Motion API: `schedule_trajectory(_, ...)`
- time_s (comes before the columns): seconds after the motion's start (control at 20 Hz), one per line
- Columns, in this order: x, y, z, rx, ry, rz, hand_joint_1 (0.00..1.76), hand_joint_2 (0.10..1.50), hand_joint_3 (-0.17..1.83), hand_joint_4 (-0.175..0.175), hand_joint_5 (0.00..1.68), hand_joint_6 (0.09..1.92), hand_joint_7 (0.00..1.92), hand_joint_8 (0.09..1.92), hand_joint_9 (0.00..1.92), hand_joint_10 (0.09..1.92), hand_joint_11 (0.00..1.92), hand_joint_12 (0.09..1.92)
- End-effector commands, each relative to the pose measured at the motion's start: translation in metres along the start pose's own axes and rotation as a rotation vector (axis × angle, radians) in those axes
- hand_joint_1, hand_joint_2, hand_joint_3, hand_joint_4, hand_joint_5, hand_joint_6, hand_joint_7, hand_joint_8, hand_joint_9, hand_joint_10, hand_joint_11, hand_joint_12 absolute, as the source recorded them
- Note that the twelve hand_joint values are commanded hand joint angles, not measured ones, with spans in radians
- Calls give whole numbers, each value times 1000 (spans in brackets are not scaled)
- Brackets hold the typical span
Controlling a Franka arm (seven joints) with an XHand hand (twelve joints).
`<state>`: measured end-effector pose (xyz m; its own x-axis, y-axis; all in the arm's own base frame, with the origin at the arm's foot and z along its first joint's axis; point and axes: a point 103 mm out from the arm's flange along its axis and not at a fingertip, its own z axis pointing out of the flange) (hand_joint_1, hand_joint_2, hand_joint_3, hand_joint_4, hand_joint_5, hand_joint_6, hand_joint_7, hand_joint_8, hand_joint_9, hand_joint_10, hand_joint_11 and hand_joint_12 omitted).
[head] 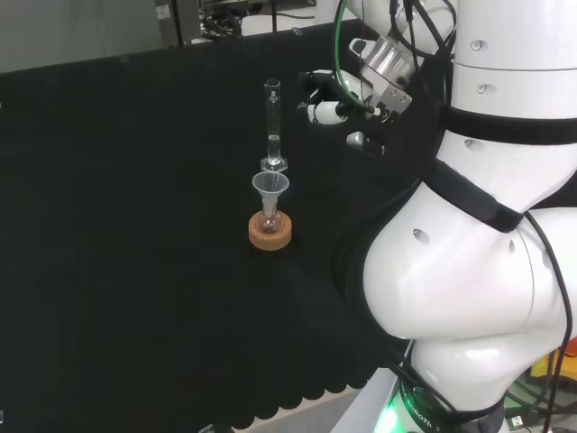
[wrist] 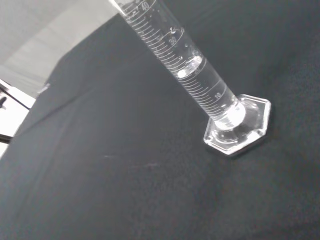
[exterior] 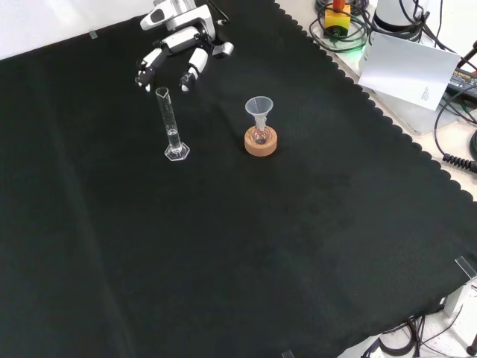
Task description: Pick up the graduated cylinder.
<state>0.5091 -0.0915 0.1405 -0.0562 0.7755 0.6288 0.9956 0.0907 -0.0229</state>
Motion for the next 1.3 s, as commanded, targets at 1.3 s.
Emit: schedule_trajectory(1.3,-6,19,41,64,242,-263,991,1023,-175,-41,498,87,351,609,556,547,310,1310)
